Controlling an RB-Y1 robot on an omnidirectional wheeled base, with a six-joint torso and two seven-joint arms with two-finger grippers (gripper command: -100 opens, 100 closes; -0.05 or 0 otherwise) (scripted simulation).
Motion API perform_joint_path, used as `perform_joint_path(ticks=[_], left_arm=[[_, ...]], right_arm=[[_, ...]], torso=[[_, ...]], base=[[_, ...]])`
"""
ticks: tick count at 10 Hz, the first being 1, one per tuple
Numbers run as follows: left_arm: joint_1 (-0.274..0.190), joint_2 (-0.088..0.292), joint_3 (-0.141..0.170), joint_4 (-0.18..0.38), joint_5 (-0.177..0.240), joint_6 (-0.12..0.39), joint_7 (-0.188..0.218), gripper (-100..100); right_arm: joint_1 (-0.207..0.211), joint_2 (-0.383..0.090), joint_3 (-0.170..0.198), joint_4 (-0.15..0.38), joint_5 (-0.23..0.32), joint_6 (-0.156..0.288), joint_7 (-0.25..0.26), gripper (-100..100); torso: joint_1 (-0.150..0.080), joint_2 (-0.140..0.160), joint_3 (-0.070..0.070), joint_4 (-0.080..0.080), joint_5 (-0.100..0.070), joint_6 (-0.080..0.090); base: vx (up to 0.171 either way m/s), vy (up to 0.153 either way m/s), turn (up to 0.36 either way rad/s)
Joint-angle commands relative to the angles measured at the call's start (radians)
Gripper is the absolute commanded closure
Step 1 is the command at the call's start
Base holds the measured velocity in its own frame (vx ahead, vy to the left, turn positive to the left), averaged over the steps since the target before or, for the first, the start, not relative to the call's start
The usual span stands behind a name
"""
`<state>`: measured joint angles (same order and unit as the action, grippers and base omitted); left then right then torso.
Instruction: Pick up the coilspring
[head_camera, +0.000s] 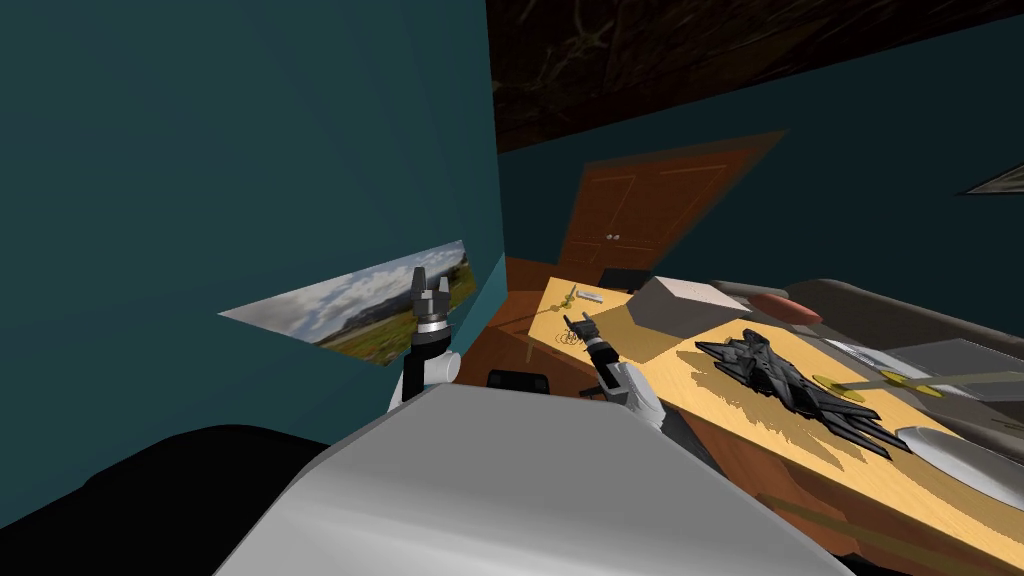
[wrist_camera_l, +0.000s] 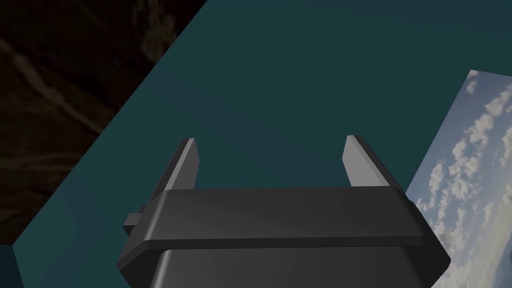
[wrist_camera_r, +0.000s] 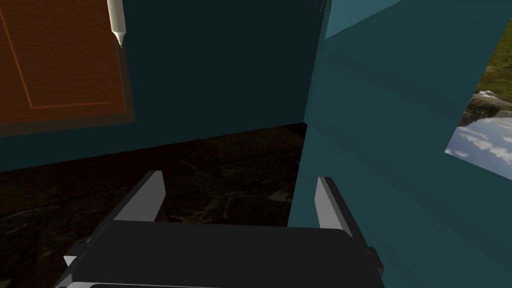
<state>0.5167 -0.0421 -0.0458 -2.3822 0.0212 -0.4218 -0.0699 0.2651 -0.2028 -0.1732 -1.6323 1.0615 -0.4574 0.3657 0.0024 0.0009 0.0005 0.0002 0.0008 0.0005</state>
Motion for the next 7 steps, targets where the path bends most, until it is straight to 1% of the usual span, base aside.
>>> perform_joint_path(ticks=[1,2,4,5,6,7], left_arm=[[0.0,0.0,0.0,0.0,0.0,0.0,0.0,0],[0.0,0.0,0.0,0.0,0.0,0.0,0.0,0],[0.0,0.0,0.0,0.0,0.0,0.0,0.0,0],[0.0,0.0,0.0,0.0,0.0,0.0,0.0,0],[0.0,0.0,0.0,0.0,0.0,0.0,0.0,0],[0.0,0.0,0.0,0.0,0.0,0.0,0.0,0]], right_arm=[[-0.008,-0.007,0.0,0.013,0.039,0.005,-0.001,-100],[-0.026,-0.016,-0.02,0.059,0.074,0.009,0.021,-100],[-0.026,-0.016,-0.02,0.068,0.122,0.009,0.021,-100],[-0.045,-0.027,-0.039,0.112,0.158,0.013,0.044,-100],[-0.045,-0.027,-0.039,0.123,0.191,0.013,0.044,-100],[-0.045,-0.027,-0.039,0.123,0.204,0.013,0.044,-100]], torso=[[0.0,0.0,0.0,0.0,0.0,0.0],[-0.001,0.0,0.0,0.0,0.0,0.0],[0.0,-0.001,0.0,0.0,0.0,0.0],[-0.001,0.0,0.0,0.0,0.0,0.0],[0.0,0.0,0.0,0.0,0.0,0.0],[0.0,0.0,0.0,0.0,0.0,0.0]], base=[[0.0,0.021,-0.012],[0.005,0.051,0.09],[-0.002,0.038,0.025],[-0.008,0.049,0.091],[-0.006,0.05,0.063],[-0.001,0.019,-0.005]])
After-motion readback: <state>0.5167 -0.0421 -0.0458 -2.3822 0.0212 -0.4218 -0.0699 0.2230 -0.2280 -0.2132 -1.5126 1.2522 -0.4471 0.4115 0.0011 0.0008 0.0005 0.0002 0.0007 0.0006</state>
